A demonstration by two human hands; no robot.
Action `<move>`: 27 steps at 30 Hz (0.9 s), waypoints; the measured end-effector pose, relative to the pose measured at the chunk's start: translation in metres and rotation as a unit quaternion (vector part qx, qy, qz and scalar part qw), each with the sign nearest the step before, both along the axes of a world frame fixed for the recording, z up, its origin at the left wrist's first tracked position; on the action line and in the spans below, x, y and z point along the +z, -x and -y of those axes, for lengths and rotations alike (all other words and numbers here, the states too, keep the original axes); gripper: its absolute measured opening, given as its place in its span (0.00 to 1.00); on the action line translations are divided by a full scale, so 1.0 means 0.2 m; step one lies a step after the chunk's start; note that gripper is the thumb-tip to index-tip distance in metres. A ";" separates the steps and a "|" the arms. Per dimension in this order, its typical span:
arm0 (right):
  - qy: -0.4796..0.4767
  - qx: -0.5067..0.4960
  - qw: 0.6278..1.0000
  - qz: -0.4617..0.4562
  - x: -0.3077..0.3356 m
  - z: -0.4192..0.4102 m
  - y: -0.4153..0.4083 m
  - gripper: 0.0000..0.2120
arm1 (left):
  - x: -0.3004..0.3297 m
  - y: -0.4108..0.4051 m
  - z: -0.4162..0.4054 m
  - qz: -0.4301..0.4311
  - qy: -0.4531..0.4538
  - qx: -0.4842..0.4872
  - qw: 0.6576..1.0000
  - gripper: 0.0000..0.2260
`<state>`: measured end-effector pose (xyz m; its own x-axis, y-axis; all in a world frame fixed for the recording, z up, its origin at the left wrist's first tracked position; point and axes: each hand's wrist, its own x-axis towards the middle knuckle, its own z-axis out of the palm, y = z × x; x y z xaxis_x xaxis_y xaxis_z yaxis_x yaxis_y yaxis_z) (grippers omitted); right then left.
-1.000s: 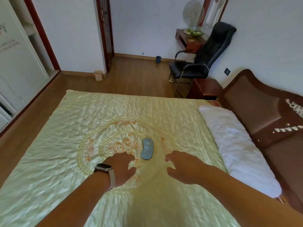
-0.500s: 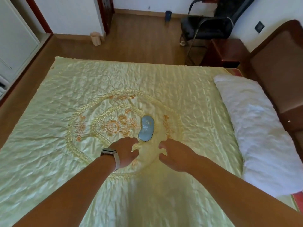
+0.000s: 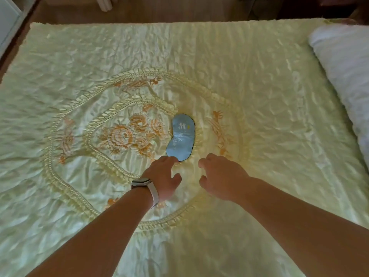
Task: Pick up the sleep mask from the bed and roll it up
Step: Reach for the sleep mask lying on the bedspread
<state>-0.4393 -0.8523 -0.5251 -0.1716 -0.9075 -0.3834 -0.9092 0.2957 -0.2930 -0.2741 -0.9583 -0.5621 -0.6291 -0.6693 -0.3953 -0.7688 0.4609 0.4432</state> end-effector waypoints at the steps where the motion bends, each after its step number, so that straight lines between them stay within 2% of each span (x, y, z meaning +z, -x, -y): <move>1: -0.002 -0.005 1.000 0.003 -0.07 0.02 0.02 0.17 | -0.06 0.02 0.04 0.000 0.009 -0.004 1.000 0.23; 9: -0.005 0.030 0.999 -0.017 -0.46 0.09 0.11 0.14 | -0.45 0.12 0.19 0.034 0.096 -0.058 0.993 0.32; 15: -0.002 0.042 0.999 -0.029 -0.61 0.03 0.12 0.12 | -0.60 0.19 0.23 -0.008 0.134 -0.074 0.988 0.35; 21: 0.022 0.037 0.998 -0.037 -0.68 0.01 0.10 0.13 | -0.63 0.24 0.23 -0.061 0.149 -0.087 0.983 0.27; 27: 0.058 0.026 0.997 -0.035 -0.71 -0.04 0.08 0.16 | -0.60 0.28 0.20 -0.139 0.103 -0.005 0.985 0.20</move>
